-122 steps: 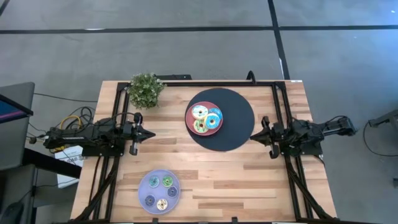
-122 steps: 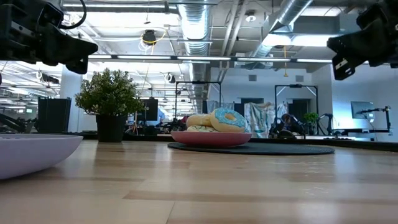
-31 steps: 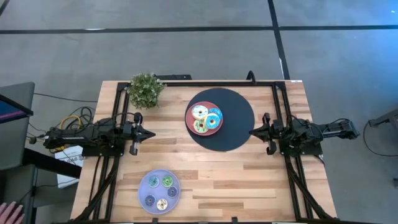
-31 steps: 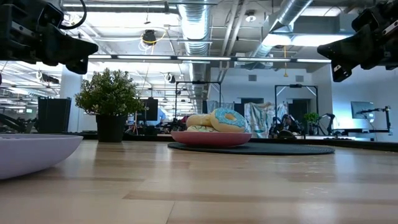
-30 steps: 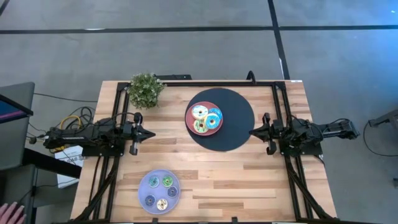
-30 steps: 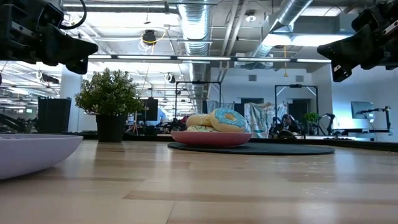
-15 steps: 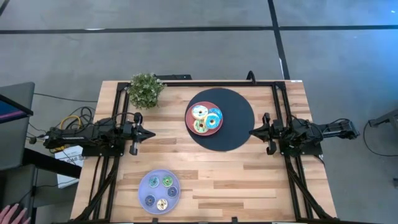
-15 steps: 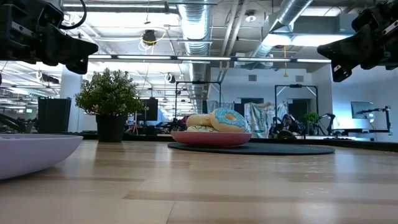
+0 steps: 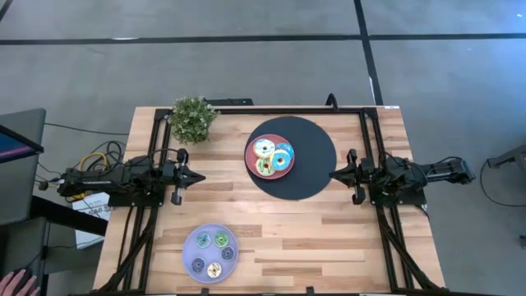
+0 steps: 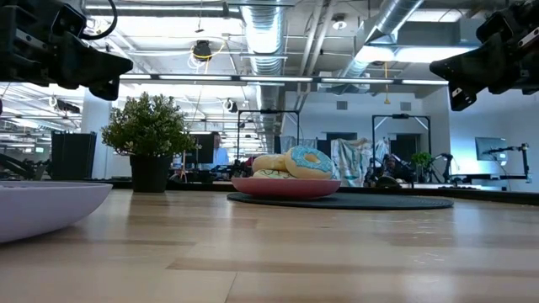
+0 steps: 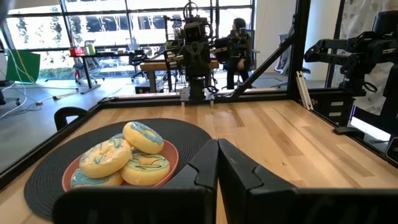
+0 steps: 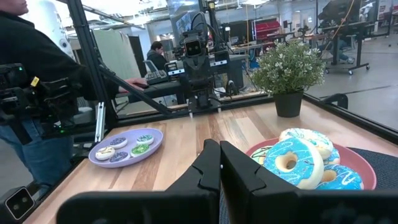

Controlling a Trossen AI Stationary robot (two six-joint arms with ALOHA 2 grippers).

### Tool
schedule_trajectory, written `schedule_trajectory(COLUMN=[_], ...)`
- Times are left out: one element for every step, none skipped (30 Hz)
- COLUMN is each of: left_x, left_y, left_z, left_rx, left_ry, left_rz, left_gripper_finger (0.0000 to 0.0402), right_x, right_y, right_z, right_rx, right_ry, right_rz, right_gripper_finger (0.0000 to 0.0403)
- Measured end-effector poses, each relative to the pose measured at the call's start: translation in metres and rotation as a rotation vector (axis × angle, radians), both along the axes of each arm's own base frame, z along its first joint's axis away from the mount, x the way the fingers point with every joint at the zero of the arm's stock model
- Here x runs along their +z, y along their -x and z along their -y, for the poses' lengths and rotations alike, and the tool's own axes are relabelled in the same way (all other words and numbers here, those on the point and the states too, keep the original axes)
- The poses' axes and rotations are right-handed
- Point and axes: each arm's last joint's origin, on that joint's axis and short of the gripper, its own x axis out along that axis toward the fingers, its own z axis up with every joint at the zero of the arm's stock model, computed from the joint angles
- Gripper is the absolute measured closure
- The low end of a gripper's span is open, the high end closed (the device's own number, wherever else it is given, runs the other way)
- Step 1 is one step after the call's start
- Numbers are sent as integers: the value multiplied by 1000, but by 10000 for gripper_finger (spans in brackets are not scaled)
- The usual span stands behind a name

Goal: Pick & Place donuts
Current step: Return to Home Position

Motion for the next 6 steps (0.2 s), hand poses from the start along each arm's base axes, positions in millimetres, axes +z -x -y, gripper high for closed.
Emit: schedule_trajectory(left_x=[0,0,0,0,0,0], left_y=[0,0,0,0,0,0], left_z=[0,0,0,0,0,0], left_rx=[0,0,0,0,0,0], left_ry=[0,-2,-3,-2,0,0], left_rz=[0,0,0,0,0,0], left_gripper_finger=[401,401,401,401,401,401], right_x=[0,0,0,0,0,0], right_y=[0,0,0,0,0,0], right_z=[0,0,0,0,0,0], right_rx=[0,0,0,0,0,0], right_ry=[0,0,0,0,0,0], right_rz=[0,0,0,0,0,0], right_gripper_finger=[403,403,403,403,403,403])
